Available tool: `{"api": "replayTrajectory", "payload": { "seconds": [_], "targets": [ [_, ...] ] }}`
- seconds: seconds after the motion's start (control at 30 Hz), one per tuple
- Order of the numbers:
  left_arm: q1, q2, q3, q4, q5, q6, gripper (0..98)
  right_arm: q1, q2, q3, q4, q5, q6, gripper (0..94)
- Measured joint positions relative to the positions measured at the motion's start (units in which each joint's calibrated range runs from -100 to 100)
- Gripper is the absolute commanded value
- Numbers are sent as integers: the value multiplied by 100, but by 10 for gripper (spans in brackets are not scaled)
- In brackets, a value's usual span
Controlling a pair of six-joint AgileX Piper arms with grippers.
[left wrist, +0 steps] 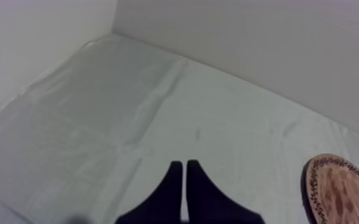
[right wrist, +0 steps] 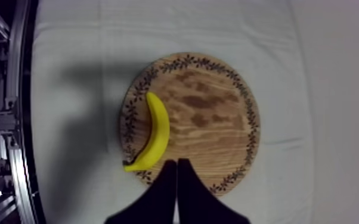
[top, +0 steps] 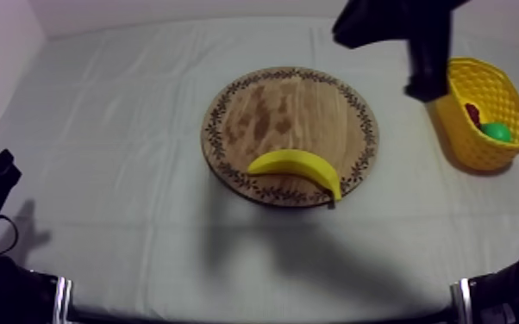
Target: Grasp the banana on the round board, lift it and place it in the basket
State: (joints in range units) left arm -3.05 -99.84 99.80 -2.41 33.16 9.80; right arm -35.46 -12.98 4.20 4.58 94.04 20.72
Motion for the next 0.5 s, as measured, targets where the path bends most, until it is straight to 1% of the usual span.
{"api": "replayTrajectory", "payload": {
  "seconds": [0.07,0.2,0.3,0.37,0.5],
  "targets": [
    [0,0,0,0,0,0,1,-8,298,-58,62,36,-7,6],
    [0,0,0,0,0,0,1,-8,843,-281,68,134,-23,11],
    [0,0,0,0,0,0,1,-8,1145,-453,90,188,-22,42],
    [0,0,0,0,0,0,1,-11,1242,-508,128,235,11,103],
    [0,0,0,0,0,0,1,-30,1301,-509,201,264,28,319]
  ]
}}
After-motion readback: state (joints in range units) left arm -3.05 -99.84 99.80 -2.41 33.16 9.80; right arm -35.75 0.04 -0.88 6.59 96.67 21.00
